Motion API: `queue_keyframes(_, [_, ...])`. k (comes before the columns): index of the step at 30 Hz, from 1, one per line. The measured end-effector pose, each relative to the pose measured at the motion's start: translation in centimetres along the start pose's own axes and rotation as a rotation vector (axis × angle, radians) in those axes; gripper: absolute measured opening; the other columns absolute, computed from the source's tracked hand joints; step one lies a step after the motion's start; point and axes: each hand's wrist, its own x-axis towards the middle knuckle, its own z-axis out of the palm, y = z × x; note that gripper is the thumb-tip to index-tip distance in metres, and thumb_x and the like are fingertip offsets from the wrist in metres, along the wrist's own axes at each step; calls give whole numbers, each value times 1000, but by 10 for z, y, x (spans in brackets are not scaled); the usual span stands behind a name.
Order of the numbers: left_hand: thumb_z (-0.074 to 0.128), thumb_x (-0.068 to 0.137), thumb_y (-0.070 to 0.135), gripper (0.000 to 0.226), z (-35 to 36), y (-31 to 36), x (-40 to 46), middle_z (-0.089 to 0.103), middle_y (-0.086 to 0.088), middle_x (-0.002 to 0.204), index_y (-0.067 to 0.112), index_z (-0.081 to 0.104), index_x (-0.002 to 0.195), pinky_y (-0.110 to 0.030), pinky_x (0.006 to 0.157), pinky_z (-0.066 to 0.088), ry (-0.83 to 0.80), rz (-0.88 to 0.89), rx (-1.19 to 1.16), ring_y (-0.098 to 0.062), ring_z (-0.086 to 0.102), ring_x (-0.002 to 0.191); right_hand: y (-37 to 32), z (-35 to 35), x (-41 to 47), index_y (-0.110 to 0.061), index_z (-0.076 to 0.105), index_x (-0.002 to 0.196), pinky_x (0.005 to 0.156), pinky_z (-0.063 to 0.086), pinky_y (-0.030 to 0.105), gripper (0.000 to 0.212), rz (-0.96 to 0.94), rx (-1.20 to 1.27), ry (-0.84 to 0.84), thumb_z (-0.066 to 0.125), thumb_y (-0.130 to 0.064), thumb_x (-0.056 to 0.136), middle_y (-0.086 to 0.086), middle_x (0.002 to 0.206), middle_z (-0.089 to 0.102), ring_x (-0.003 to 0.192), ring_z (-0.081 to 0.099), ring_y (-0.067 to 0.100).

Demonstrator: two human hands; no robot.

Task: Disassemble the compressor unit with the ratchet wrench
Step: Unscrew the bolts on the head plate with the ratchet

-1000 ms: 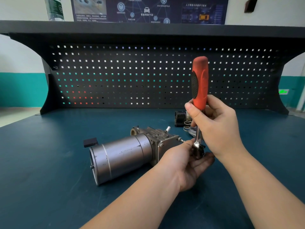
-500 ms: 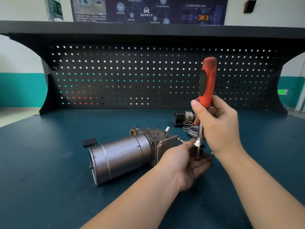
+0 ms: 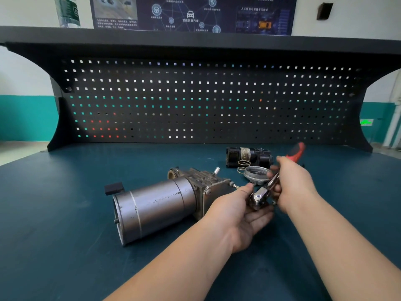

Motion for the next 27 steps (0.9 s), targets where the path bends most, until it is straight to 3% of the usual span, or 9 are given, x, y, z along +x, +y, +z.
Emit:
queue_keyframes(6, [65,87,21,25,-2,0,-1,62,-16,79,-2,62,93,-27,48,57,13,11,-13,-25,65,65,-8,4,-18,-18,65,80,34,32,12,21,-452,-11,-68,59,-35,91,-8,40,52,34,43,0])
queue_keyframes(11, [67,86,24,29,-2,0,-2,63,-17,83,-2,62,97,-28,51,57,6,-8,-21,-24,66,67,-9,7,-32,-22,61,74,49,38,23,19,-746,-61,-213,63,-32,89,-8,47,51,45,45,3])
queue_keyframes(15, [67,86,23,26,-5,2,-1,69,-17,85,-2,66,94,-29,58,58,-11,-25,-28,-23,67,70,-4,7,-42,-21,63,79,52,43,19,9,-967,-89,-446,64,-28,85,-6,58,54,52,50,5])
queue_keyframes(18, [64,88,19,22,-5,2,-1,71,-16,89,-1,67,94,-30,59,59,-22,-19,-29,-23,68,71,-1,7,-43,-21,63,82,52,45,24,10,-1031,-132,-442,63,-31,86,5,62,53,53,50,8])
queue_keyframes(20, [62,89,18,24,-4,2,-1,69,-19,102,-2,66,103,-31,58,58,-12,-4,-24,-24,68,71,-1,8,-39,-24,61,77,49,42,17,16,-996,-124,-295,62,-36,87,1,54,50,49,48,6])
queue_keyframes(22, [60,91,18,26,-3,1,-1,68,-20,102,-3,63,107,-31,55,57,-6,-2,-27,-25,66,70,-2,8,-26,-22,61,73,43,38,14,23,-829,-118,-101,60,-39,89,-6,46,52,40,47,2])
queue_keyframes(24, [58,92,18,28,-2,1,-1,67,-17,87,-3,61,111,-30,52,56,-7,-7,-31,-25,65,69,-2,5,-8,-16,61,79,36,33,16,25,-475,-99,52,58,-38,91,-5,45,56,30,43,1])
queue_keyframes(26, [57,93,19,28,-1,1,0,66,-15,80,-1,60,112,-28,51,56,-7,-9,-25,-24,64,68,0,-1,3,-12,55,85,29,23,10,22,-102,-7,51,54,-32,94,2,55,57,20,34,3])
queue_keyframes(27, [57,93,19,28,-1,1,0,66,-15,80,-1,59,112,-28,50,55,-6,-9,-22,-24,64,69,1,-2,5,-13,52,85,28,20,8,19,-16,4,31,53,-29,95,4,60,57,18,30,3])
